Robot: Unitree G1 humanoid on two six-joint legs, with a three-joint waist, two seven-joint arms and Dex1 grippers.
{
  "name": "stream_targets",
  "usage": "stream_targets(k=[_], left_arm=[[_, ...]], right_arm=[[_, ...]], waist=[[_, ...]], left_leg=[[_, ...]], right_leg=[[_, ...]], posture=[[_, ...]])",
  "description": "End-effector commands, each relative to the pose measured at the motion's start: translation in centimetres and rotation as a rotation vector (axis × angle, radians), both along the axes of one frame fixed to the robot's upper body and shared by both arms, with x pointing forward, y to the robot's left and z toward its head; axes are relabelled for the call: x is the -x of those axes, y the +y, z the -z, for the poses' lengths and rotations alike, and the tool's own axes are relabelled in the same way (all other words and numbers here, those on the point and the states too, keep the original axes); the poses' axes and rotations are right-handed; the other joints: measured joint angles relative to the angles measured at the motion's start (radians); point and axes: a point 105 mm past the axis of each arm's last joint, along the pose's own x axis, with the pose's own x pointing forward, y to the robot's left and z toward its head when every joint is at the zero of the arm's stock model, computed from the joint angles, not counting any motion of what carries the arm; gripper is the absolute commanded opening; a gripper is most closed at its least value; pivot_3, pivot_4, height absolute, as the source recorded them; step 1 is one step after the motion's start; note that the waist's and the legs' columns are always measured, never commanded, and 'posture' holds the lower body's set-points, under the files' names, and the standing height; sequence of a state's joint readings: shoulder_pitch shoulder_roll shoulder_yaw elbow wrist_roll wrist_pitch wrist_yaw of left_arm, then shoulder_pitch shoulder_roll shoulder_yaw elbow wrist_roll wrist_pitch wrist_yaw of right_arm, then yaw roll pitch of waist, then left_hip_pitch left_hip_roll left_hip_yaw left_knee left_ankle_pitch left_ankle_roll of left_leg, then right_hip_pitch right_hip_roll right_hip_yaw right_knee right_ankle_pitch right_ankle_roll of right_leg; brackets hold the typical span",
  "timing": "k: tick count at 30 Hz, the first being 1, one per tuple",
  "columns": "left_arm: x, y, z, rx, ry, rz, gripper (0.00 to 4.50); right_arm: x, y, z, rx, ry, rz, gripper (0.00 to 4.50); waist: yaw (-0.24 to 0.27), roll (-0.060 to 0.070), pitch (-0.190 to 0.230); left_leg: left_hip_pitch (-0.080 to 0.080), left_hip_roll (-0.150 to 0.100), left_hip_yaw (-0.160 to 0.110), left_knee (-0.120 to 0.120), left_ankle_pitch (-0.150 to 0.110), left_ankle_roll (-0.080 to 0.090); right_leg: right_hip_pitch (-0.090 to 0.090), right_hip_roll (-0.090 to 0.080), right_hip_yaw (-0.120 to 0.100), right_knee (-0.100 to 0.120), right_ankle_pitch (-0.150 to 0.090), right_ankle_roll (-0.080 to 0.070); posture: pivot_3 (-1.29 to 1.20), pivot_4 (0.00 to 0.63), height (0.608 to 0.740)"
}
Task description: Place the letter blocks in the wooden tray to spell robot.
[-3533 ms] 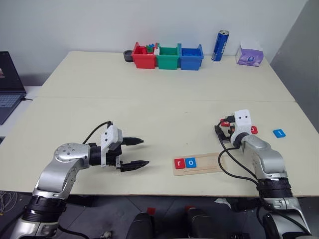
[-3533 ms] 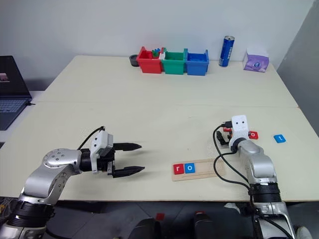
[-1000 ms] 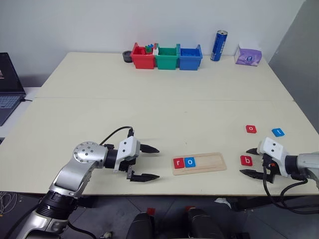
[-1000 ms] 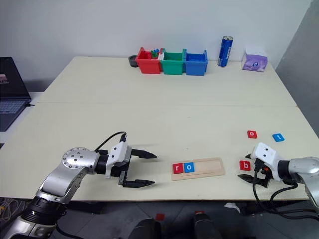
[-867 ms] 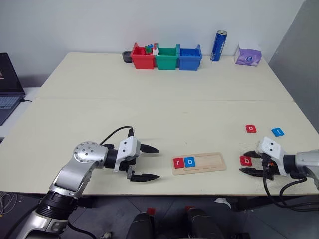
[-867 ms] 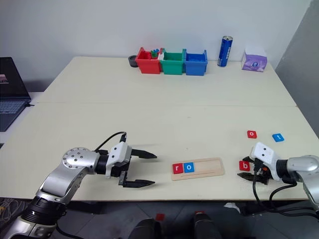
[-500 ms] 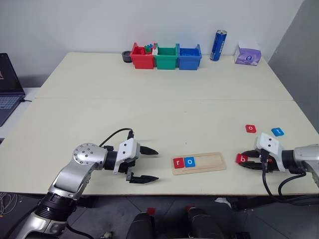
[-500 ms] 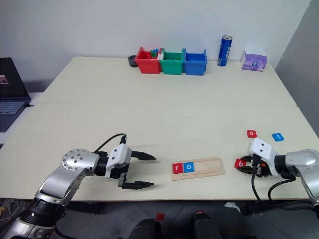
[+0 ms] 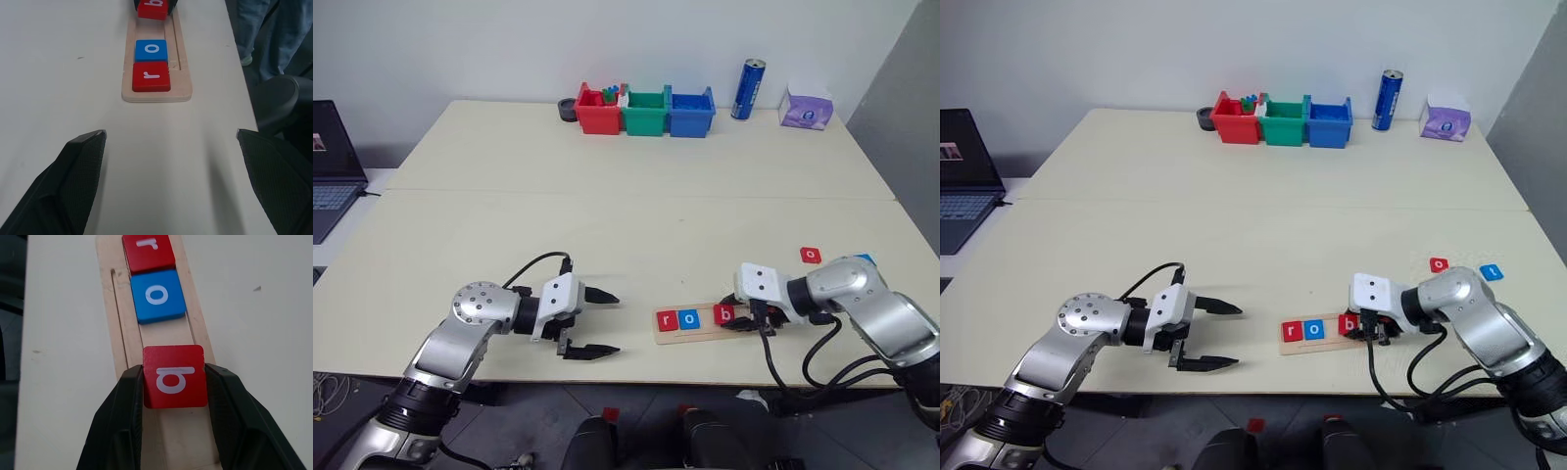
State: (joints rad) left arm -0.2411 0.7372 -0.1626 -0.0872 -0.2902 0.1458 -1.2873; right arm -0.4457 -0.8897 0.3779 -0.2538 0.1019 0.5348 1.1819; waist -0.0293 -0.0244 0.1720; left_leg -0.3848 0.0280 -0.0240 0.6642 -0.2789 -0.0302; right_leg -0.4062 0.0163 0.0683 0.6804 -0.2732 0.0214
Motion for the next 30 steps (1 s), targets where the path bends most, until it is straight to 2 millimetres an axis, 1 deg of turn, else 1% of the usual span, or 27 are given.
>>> stream_targets(k=[1, 8, 19, 30], left_arm=[[0.0, 0.1, -0.6, 0.004, -0.039, 0.001, 4.5], [0.2, -0.2, -0.6, 0.008, -0.047, 0.0, 4.5], [0.1, -0.3, -0.5, 0.01, -0.05, -0.003, 4.5], [0.1, -0.4, -0.4, 0.012, -0.051, -0.003, 4.5]], right_arm=[[-0.4, 0.7, -0.7, 0.005, -0.029, -0.036, 1.45], [-0.9, 1.3, -0.7, 0.005, -0.027, -0.05, 1.45], [-0.3, 2.6, -0.9, -0.029, -0.002, -0.104, 1.45], [-0.5, 2.3, -0.6, -0.007, 0.019, -0.112, 1.45]], waist=[[0.0, 0.0, 0.0], [-0.001, 0.0, 0.0], [-0.002, 0.0, 0.0], [-0.002, 0.0, 0.0]], left_leg=[[0.0, 0.0, 0.0, 0.0, 0.0, 0.0], [0.0, 0.0, 0.0, 0.0, 0.0, 0.0], [0.0, 0.0, -0.001, 0.0, 0.0, 0.0], [0.0, 0.0, -0.001, 0.0, 0.0, 0.0]], right_leg=[[0.0, 0.0, 0.0, 0.0, 0.0, 0.0], [0.0, 0.0, -0.001, 0.0, 0.0, 0.0], [0.0, 0.0, -0.001, 0.0, 0.001, -0.002], [0.0, 0.0, -0.001, 0.0, 0.001, -0.002]], posture=[[0.0, 0.15, 0.74], [0.0, 0.15, 0.74], [0.0, 0.15, 0.74], [0.0, 0.15, 0.74]])
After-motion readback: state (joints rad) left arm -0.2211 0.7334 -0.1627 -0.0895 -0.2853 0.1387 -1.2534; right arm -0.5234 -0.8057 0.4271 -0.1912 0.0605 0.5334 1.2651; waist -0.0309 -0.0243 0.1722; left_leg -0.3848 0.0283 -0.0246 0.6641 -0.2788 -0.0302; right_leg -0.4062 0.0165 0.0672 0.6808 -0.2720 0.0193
